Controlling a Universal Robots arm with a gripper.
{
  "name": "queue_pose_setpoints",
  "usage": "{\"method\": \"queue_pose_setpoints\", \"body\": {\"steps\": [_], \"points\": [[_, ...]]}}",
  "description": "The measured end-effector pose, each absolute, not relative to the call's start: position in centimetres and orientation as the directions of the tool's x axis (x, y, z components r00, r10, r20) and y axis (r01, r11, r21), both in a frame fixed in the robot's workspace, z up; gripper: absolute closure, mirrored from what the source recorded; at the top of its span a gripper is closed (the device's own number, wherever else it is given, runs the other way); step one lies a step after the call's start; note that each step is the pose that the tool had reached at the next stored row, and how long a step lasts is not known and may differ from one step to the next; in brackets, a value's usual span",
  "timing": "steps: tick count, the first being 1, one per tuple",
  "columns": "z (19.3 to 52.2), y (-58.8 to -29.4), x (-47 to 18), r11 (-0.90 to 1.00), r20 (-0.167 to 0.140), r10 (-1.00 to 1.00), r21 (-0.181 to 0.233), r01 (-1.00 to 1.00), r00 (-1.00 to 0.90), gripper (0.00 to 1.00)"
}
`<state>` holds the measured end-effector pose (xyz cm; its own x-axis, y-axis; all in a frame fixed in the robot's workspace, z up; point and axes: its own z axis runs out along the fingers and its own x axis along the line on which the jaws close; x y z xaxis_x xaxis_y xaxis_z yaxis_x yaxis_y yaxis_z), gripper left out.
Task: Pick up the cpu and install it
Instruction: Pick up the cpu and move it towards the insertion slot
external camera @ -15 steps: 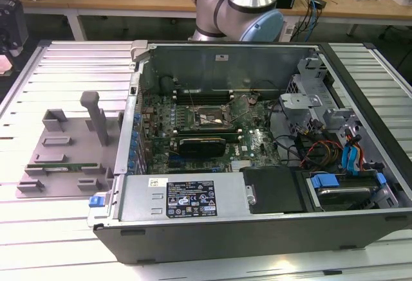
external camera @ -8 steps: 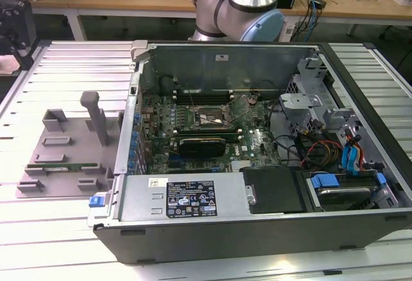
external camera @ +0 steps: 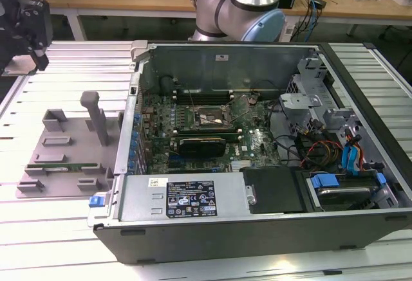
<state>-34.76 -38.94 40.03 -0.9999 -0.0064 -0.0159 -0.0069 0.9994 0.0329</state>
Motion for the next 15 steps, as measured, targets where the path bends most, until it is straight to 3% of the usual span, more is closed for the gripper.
{"method": "queue_pose_setpoints", "body": {"steps": [15], "points": [[40.0,-38.9,-31.1,0.999,-0.016,-0.006,0.033,-0.007,-1.0,0.45]]}}
